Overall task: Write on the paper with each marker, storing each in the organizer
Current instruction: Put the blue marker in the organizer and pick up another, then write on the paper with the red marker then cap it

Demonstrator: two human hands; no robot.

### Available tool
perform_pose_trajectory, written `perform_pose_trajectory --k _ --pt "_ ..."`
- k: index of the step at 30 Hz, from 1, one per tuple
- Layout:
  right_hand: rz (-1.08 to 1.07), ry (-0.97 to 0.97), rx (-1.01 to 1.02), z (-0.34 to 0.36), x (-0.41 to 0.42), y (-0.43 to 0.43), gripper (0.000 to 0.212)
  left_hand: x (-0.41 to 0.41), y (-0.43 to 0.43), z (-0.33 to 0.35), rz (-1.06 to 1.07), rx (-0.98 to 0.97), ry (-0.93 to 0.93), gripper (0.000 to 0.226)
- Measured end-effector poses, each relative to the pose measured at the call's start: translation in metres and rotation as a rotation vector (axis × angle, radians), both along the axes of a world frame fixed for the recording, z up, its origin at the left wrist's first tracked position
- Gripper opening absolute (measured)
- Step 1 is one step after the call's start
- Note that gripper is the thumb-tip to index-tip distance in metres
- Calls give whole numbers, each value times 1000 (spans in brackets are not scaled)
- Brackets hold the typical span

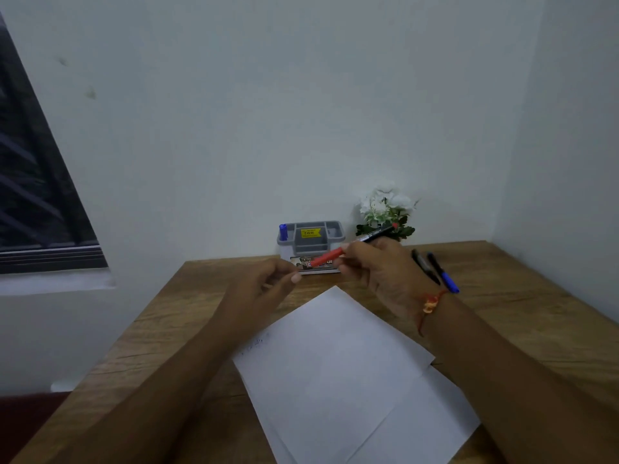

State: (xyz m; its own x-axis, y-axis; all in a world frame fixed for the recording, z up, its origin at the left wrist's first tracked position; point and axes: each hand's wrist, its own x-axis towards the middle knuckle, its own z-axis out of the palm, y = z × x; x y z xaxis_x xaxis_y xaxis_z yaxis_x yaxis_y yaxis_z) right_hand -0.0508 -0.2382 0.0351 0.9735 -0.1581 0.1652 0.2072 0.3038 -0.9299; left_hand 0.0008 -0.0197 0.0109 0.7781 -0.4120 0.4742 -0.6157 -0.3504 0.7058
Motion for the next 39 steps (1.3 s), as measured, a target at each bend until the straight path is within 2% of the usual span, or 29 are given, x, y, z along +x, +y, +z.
perform_pose_trajectory --k 3,8,12,17,20,23,27,31,34,36,39 --pt "130 -12 -67 -5 -2 18 9 -6 -3 3 -86 -101 130 27" --pt "178 1 -111 -5 -9 30 2 -7 -1 5 -153 -213 279 11" --pt "147 8 -246 -4 -16 37 11 -6 4 7 -199 -204 307 17" --pt "130 33 -272 -4 -14 44 16 -6 10 10 -200 -213 390 20" --pt "174 30 -216 -5 -14 44 21 -5 13 13 -222 -201 416 22" --pt "202 40 -154 -5 -15 45 21 -5 15 15 -250 -192 417 11" --pt "204 63 -159 -6 -14 45 20 -7 16 16 -275 -149 409 17" --pt "214 74 -139 -7 -14 46 21 -3 22 17 -266 -135 446 11" --pt "247 82 -208 -5 -15 49 23 -1 29 21 -272 -77 469 19" --pt "233 118 -273 -3 -17 51 29 -1 33 26 -256 -15 461 20" --pt "113 155 -381 -1 -18 52 53 4 44 28 -228 119 458 20"
